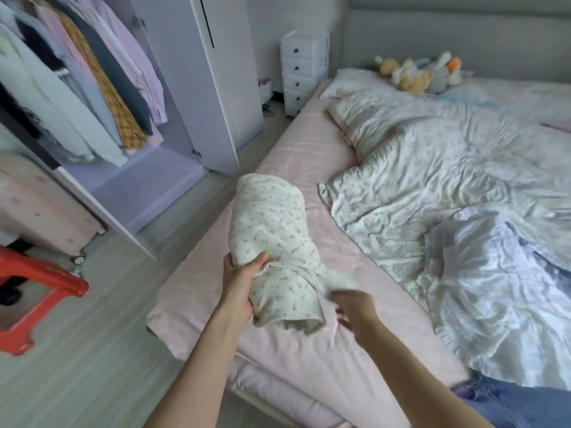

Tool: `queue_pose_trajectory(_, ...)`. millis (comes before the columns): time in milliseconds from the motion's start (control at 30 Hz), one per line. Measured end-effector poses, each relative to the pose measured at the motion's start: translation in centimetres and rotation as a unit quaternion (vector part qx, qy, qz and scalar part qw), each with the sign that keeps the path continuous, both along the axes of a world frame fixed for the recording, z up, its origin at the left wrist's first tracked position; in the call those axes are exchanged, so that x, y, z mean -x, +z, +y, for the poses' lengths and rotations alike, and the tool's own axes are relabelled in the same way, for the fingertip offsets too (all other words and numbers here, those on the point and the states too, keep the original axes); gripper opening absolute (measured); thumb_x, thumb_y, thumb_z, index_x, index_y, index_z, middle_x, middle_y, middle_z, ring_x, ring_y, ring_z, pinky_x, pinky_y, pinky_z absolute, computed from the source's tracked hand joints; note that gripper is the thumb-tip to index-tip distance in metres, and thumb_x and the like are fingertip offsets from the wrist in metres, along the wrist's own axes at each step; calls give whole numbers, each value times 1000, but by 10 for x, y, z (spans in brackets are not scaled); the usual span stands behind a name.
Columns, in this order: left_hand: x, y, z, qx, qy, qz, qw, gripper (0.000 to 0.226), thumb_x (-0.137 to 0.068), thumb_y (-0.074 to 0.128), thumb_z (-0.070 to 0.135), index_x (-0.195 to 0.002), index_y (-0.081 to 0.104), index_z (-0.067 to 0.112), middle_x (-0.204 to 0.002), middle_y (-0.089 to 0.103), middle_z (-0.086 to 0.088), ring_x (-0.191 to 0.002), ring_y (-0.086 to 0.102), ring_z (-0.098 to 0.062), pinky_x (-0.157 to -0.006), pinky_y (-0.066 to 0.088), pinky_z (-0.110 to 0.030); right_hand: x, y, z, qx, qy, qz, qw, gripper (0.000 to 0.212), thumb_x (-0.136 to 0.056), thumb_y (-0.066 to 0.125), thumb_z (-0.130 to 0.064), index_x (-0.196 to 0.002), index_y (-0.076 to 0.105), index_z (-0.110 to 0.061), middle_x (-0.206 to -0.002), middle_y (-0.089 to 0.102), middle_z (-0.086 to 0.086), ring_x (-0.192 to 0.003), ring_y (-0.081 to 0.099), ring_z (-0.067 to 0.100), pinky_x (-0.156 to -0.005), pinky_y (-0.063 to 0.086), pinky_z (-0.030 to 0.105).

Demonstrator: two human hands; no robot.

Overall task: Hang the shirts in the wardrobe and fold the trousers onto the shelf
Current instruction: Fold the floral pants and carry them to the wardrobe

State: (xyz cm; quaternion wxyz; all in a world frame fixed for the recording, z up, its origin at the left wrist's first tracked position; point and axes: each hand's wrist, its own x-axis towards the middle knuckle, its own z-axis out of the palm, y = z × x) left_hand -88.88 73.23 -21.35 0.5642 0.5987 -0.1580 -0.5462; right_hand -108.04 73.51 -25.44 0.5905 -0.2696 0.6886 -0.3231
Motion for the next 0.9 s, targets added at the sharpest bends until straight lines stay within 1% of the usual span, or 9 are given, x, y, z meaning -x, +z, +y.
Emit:
queue_pose_trajectory(133, -20, 21, 42, 43, -18, 7, 999, 69, -57, 81, 22, -118, 50, 25, -109, 68, -3, -89, 70, -17, -63, 57, -31, 13, 7, 26, 98, 63, 118, 986, 16, -86, 56, -7, -89, 66, 5, -76, 60, 16, -75, 50, 19, -65, 41, 33)
queue_pose_trajectory(233, -39, 36, 64, 49, -37, -30, 998, 76, -60, 82, 21, -128, 49, 18, -114, 68, -6, -98, 68, -23, -89, 52, -42, -4, 39, 28, 128, 107, -58, 984, 40, -85, 63, -37, -120, 55, -21, -107, 60, -1, -95, 56, 15, -83, 44, 34)
queue_pose_trajectory(333, -60, 53, 85, 51, -67, -4, 996, 79, -59, 84, 21, -130, 50, 15, -114, 68, -9, -102, 66, -26, -83, 53, -39, -38, 60, 26, 50, 223, -190, 955, 83, -66, 63, -65, -138, 36, -35, -131, 49, -6, -122, 47, 21, -102, 39, 51)
queue_pose_trajectory(500, -97, 74, 109, 46, -125, 82, 988, 57, -51, 82, 32, -103, 72, 11, -103, 71, -10, -94, 69, -25, -66, 56, -30, -87, 70, 27, 42, 310, -417, 854, 79, -77, 55, -68, -143, 30, -32, -143, 44, 2, -130, 45, 25, -107, 34, 54)
queue_pose_trajectory(567, -123, 79, 116, 35, -135, 102, 985, 50, -54, 80, 35, -97, 75, 10, -106, 70, -11, -97, 68, -26, -72, 56, -33, -115, 80, 29, 57, 343, -465, 814, 79, -80, 52, -65, -145, 29, -25, -146, 40, 5, -134, 39, 27, -109, 33, 48)
queue_pose_trajectory(633, -156, 85, 121, 22, -147, 113, 982, 50, -66, 76, 37, -107, 71, 10, -115, 67, -12, -107, 63, -28, -86, 50, -39, -148, 87, 31, 62, 368, -492, 787, 73, -85, 48, -61, -144, 32, -22, -147, 39, 7, -135, 36, 27, -105, 38, 43)
queue_pose_trajectory(700, -198, 93, 122, 19, -145, 87, 985, 48, -74, 72, 33, -117, 65, 11, -114, 68, -10, -107, 64, -25, -86, 49, -35, -190, 90, 31, 63, 376, -488, 785, 66, -86, 51, -56, -140, 40, -20, -145, 42, 8, -134, 38, 26, -102, 42, 41)
queue_pose_trajectory(800, -268, 104, 117, 20, -128, -25, 991, 57, -68, 70, 18, -123, 54, 17, -106, 71, -4, -97, 68, -19, -75, 54, -30, -262, 94, 27, 38, 355, -468, 808, 65, -79, 66, -46, -133, 48, -16, -135, 53, 10, -125, 50, 26, -97, 48, 40)
queue_pose_trajectory(900, -335, 108, 114, 12, -123, -76, 989, 62, -76, 71, 8, -130, 44, 24, -116, 65, 0, -108, 61, -21, -95, 48, -43, -329, 97, 17, 28, 336, -421, 842, 66, -72, 70, -40, -129, 51, -12, -127, 60, 12, -117, 57, 27, -93, 48, 40)
